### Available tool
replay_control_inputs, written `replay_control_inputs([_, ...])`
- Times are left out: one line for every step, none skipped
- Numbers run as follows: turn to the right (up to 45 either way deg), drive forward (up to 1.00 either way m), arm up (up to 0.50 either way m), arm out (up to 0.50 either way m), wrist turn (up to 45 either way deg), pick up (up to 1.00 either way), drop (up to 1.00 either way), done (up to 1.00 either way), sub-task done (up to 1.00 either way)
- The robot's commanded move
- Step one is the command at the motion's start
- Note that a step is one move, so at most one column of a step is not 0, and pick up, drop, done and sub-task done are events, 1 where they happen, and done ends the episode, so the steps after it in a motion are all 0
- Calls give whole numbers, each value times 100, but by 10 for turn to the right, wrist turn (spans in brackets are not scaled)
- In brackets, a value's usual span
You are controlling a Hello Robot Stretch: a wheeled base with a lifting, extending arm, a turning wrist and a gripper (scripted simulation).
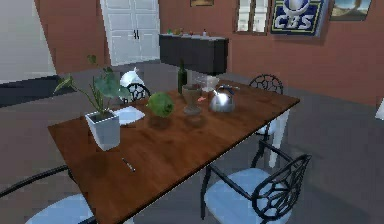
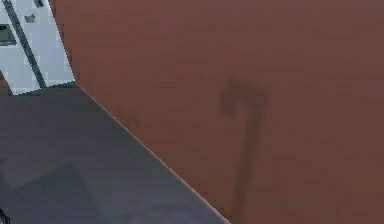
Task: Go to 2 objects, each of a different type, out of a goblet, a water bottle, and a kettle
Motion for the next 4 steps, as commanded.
replay_control_inputs([450, 0, 0, 0, 0, 0, 0, 0, 0])
replay_control_inputs([180, 0, 0, 0, 0, 0, 0, 0, 0])
replay_control_inputs([0, 70, 0, 0, 0, 0, 0, 0, 0])
replay_control_inputs([-450, 0, 0, 0, 0, 0, 0, 0, 0])
